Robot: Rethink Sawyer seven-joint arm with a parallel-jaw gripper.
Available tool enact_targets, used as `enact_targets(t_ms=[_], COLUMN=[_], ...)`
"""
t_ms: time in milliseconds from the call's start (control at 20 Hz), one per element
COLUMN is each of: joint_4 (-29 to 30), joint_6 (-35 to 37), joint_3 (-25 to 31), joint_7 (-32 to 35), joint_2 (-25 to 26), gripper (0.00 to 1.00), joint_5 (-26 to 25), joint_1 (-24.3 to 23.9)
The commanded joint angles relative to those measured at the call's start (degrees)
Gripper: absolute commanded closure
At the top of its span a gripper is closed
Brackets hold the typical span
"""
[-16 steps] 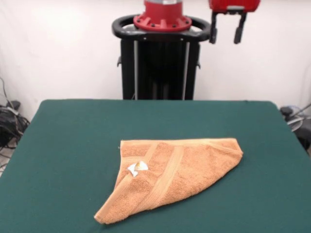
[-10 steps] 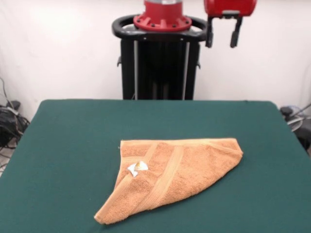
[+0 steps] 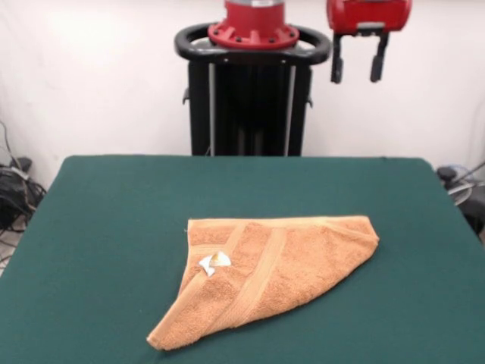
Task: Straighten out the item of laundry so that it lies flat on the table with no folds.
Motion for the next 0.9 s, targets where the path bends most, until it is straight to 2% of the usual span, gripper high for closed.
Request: enact_targets(t_ms=[50,100,250,500,600,750,900], joint_4=[2.7,3.8,2.9,4.5,4.0,4.4,4.2], joint_6=[-4.0,-2.6,-1.6,-5.9,-5.8,-4.4,-5.7], joint_3=[7.2,7.9,10.1,13.8,14.6,15.3,15.9], joint_7=[0.4,-0.1,-1.5,-1.4,-1.1,-0.8,-0.4], joint_2=[4.5,2.0,2.9,6.7,7.3,5.1,6.6], gripper=[0.0,0.0,0.0,0.0,0.0,0.0,0.0], joint_5=[-0.1,1.0,0.7,-0.6,-1.3,-1.5,-2.9], joint_1=[-3.9,-4.0,-6.0,-9.7,-10.1,-10.7,-11.6])
